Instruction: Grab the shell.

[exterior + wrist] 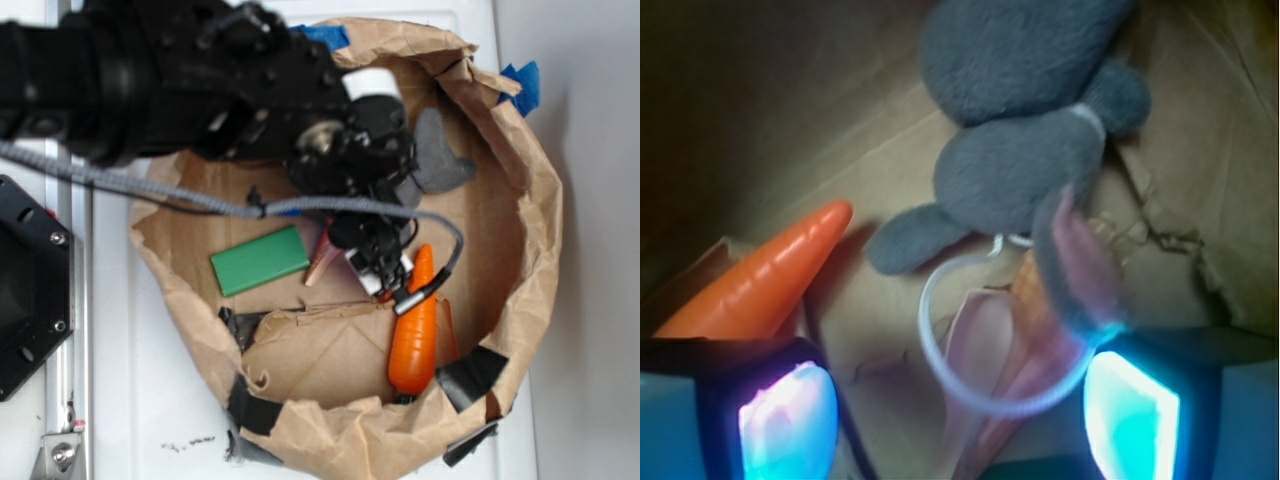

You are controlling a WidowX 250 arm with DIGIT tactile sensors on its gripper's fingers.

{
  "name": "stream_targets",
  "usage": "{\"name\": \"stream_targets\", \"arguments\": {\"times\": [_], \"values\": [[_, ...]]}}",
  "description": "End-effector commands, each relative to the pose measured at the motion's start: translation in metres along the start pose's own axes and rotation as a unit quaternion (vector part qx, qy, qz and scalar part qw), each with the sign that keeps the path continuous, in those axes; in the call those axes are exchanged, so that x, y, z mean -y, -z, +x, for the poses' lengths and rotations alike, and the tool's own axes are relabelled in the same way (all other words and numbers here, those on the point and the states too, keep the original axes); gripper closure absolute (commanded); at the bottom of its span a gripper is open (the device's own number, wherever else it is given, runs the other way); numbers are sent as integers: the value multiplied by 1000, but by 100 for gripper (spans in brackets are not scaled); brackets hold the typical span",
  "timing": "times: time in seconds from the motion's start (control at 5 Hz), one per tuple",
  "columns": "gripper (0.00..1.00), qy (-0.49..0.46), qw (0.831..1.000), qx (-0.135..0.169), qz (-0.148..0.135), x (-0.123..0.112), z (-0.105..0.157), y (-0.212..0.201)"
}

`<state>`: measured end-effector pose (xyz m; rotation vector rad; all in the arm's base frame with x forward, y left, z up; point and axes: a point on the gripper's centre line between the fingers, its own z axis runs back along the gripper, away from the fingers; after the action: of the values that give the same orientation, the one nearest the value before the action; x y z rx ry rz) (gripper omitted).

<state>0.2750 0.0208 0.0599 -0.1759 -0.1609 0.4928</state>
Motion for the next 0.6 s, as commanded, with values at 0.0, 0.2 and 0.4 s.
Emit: {"name": "stream_targets", "arguments": {"times": [0.0, 0.2, 0.4], "values": [[0, 18, 1000, 14, 12, -2, 13, 0], [0, 29, 999, 18, 21, -13, -34, 15], [0, 39, 999, 21, 28, -14, -35, 19]]}}
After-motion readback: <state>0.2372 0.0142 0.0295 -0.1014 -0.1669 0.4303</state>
